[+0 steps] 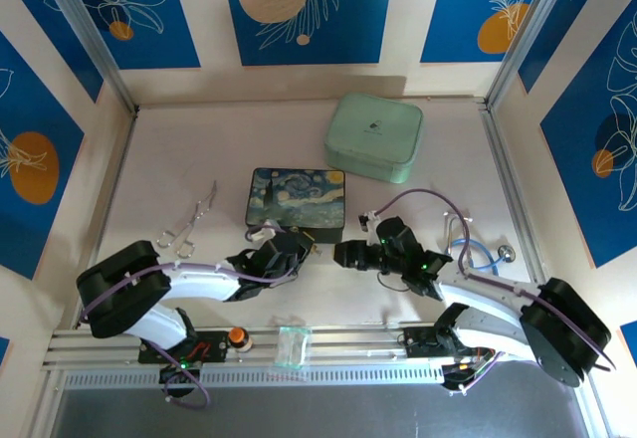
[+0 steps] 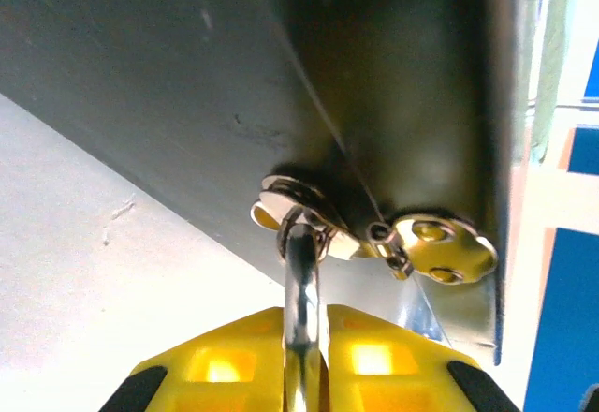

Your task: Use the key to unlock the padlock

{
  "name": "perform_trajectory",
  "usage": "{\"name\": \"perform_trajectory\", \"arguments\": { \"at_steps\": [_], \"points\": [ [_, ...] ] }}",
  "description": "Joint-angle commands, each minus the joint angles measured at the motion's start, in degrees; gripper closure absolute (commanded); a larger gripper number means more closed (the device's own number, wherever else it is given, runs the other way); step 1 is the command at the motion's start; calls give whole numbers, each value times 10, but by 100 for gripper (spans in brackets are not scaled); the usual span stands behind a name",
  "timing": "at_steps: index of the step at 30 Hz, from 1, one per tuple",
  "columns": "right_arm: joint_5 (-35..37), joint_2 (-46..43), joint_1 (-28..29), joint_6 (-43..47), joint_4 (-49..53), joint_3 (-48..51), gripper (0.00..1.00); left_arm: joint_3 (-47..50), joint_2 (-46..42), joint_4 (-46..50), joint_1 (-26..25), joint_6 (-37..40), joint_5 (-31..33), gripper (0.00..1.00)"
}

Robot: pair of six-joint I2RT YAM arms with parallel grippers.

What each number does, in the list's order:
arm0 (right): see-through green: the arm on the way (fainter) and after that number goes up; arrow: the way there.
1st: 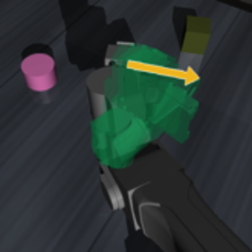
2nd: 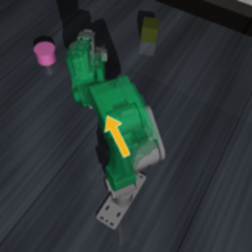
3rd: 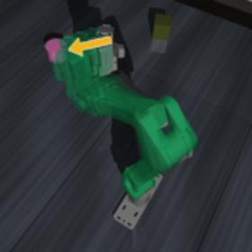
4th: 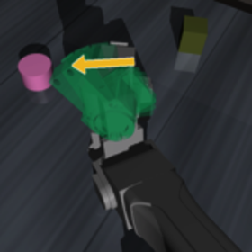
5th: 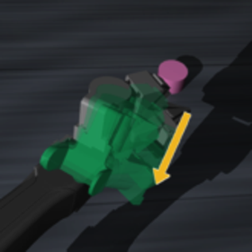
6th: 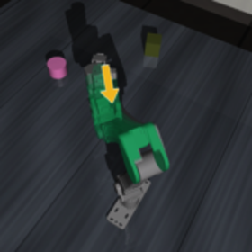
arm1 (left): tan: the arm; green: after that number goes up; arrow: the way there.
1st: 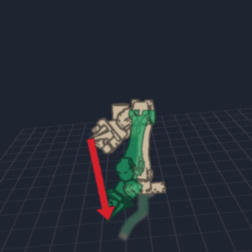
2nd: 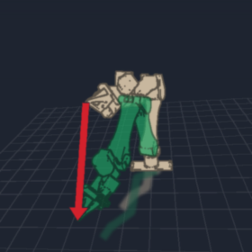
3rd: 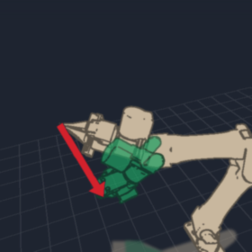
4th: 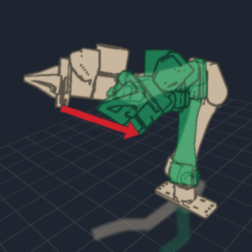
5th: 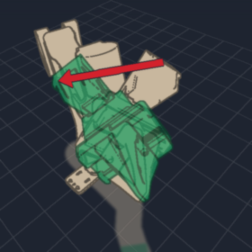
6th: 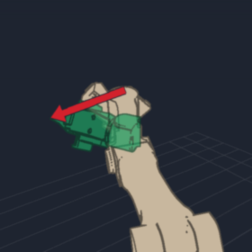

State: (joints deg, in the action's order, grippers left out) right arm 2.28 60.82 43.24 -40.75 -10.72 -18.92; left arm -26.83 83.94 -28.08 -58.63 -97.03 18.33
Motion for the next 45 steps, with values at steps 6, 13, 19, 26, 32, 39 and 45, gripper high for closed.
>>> {"name": "perform_trajectory", "arguments": {
  "at_steps": [6,13,19,26,32,39,45],
  "points": [
    [109,-14,83,259,-60,31,43,3,22,-37,5,63,-72,100],
    [156,54,147,356,-94,3,45,4,3,-12,5,65,-83,100],
    [168,115,166,370,-145,-5,51,25,-31,-8,5,62,-69,100],
    [246,178,205,407,-192,-35,61,35,-47,-10,5,60,-69,100],
    [254,192,207,408,-195,-49,71,40,-61,-3,5,57,-70,100],
    [210,222,198,392,-214,-49,88,46,-77,-2,5,58,-72,100],
    [33,206,130,288,-227,-36,95,68,-85,-11,5,54,-66,100]
  ]
}}
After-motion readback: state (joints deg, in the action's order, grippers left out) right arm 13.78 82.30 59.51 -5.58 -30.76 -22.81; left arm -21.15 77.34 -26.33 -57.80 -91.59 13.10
